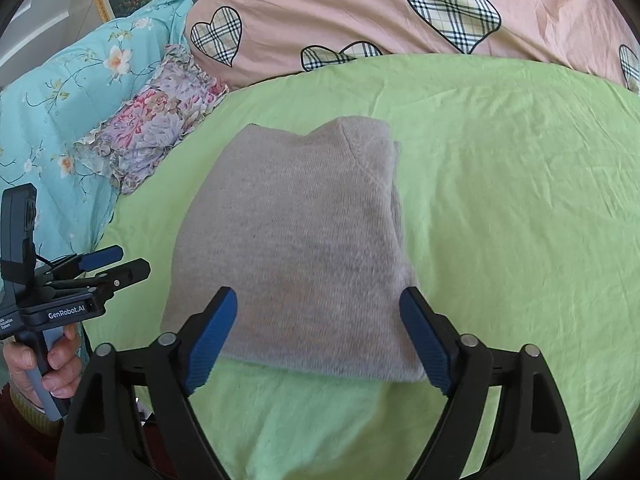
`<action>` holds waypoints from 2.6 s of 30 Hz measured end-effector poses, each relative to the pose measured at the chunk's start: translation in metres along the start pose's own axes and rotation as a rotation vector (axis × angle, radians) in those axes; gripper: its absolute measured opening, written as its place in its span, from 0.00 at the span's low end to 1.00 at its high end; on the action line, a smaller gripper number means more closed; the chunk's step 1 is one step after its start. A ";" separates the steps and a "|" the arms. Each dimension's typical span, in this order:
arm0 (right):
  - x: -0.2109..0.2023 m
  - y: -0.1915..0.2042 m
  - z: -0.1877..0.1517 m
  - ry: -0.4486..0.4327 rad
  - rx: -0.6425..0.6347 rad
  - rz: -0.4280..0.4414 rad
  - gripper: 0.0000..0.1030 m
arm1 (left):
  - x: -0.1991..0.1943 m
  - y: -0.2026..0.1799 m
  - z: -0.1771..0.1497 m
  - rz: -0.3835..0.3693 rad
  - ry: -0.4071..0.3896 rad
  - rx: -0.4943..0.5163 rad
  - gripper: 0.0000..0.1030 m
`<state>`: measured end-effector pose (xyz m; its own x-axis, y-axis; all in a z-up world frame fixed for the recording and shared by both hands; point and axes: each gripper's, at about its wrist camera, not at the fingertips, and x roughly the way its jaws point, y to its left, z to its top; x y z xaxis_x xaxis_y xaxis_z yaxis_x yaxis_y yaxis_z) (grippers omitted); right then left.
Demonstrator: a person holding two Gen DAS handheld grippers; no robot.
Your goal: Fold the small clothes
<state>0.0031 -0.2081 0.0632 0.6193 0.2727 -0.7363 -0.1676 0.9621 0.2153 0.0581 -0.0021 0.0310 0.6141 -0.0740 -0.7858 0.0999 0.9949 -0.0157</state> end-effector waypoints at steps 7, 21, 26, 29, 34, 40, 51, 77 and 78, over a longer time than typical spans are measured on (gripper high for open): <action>0.009 0.004 0.004 0.027 -0.006 0.009 0.86 | 0.002 -0.011 -0.006 0.009 0.026 0.016 0.79; 0.018 0.006 -0.005 0.030 0.001 0.012 0.91 | 0.004 -0.032 -0.018 0.071 0.009 0.094 0.83; 0.024 0.004 0.000 0.025 0.003 0.001 0.92 | 0.009 -0.028 -0.012 0.098 0.007 0.094 0.84; 0.026 0.004 0.001 0.029 0.007 0.010 0.92 | 0.011 -0.027 -0.012 0.112 0.002 0.094 0.84; 0.027 0.004 0.001 0.032 0.008 0.014 0.92 | 0.011 -0.027 -0.012 0.126 0.000 0.090 0.85; 0.027 0.005 0.000 0.031 0.009 0.017 0.92 | 0.011 -0.026 -0.012 0.126 0.000 0.087 0.86; 0.025 0.013 -0.004 0.036 0.004 0.024 0.93 | 0.007 -0.028 -0.014 0.124 -0.013 0.082 0.88; 0.022 0.017 -0.004 0.028 0.000 0.034 0.93 | 0.001 -0.032 -0.014 0.118 -0.023 0.087 0.89; 0.022 0.017 -0.004 0.028 0.000 0.036 0.93 | 0.001 -0.033 -0.014 0.119 -0.023 0.088 0.89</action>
<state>0.0109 -0.1854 0.0483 0.5914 0.3069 -0.7457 -0.1891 0.9517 0.2417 0.0449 -0.0338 0.0220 0.6435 0.0414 -0.7644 0.0927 0.9870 0.1315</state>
